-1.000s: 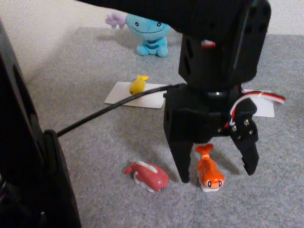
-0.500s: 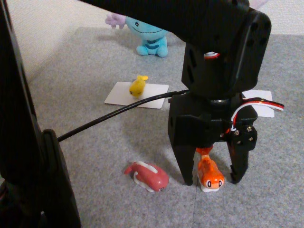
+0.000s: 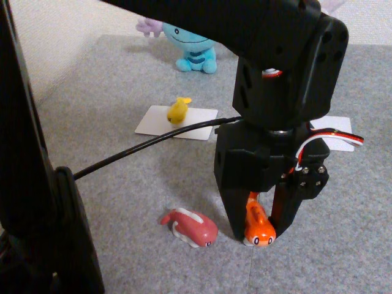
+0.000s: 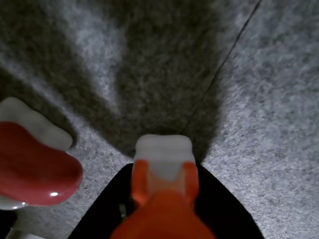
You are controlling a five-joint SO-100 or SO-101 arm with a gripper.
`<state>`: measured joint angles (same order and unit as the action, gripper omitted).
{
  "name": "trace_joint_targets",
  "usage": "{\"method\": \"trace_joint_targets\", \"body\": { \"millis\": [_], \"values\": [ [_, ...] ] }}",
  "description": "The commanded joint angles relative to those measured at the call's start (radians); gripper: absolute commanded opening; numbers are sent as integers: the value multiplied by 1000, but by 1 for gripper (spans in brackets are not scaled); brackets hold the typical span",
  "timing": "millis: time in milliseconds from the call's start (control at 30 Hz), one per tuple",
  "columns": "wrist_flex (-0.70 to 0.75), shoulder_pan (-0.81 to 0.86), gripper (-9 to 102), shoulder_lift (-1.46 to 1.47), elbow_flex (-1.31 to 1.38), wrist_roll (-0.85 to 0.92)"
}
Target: Wooper wants to eat egg sudhi, and Goomy wants to eat shrimp sushi
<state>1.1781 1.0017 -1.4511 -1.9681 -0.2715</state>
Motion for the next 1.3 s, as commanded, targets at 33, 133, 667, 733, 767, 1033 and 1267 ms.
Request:
{"method": "trace_joint_targets", "body": {
  "millis": [33,133,667,733,767,1033,1267],
  "values": [
    [15,-8,3,-15,14,-15],
    [12,-18,4,-15,15,-58],
    [94,-250,4,-235,184,-394],
    [94,-281,4,-242,230,-451],
    [95,-293,4,-244,256,-476],
    [95,-362,4,-239,465,-661],
    [94,-385,4,-121,650,-729]
  ]
}}
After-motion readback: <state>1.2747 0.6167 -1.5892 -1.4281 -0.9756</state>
